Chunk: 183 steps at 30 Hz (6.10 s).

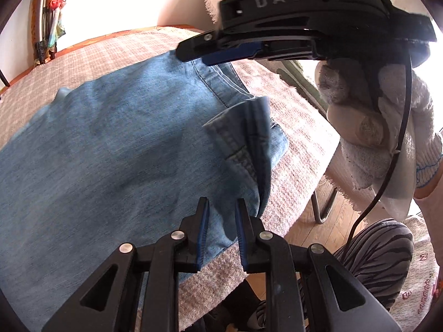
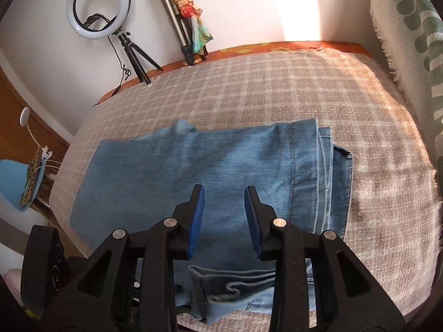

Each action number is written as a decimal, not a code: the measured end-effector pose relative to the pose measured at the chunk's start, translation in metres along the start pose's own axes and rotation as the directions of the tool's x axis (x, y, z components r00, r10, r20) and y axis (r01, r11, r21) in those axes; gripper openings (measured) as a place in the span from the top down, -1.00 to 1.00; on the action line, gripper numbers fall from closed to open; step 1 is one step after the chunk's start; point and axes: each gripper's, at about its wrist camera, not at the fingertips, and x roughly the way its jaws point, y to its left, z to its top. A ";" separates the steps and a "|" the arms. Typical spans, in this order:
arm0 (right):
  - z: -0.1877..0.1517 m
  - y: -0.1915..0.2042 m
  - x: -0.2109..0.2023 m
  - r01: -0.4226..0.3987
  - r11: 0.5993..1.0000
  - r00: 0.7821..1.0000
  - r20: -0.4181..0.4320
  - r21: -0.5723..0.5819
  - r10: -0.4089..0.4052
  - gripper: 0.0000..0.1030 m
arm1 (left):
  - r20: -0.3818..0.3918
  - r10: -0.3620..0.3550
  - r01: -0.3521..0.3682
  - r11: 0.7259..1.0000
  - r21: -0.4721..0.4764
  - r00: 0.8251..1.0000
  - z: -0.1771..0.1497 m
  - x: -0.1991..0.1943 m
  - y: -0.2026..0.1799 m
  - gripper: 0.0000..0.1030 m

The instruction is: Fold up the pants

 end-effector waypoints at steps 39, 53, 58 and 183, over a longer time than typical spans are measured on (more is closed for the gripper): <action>-0.019 0.237 0.109 -0.204 0.942 0.970 -0.182 -0.267 0.159 -0.15 | 0.000 0.405 -0.354 0.800 -0.484 0.914 -0.146 -0.174 0.216 0.68; 0.011 0.307 0.187 -0.206 0.951 0.930 -0.348 -0.230 0.117 -0.15 | -0.018 0.302 -0.263 0.798 -0.542 0.953 -0.151 -0.160 0.238 0.68; 0.019 0.330 0.213 -0.122 0.952 0.922 -0.386 -0.282 0.004 -0.15 | 0.017 0.260 -0.203 0.792 -0.575 0.965 -0.158 -0.168 0.241 0.68; 0.062 0.033 -0.003 -0.013 0.995 0.996 0.088 0.099 0.004 0.91 | 0.197 -0.009 0.025 0.997 -0.077 0.980 0.001 -0.063 0.009 0.94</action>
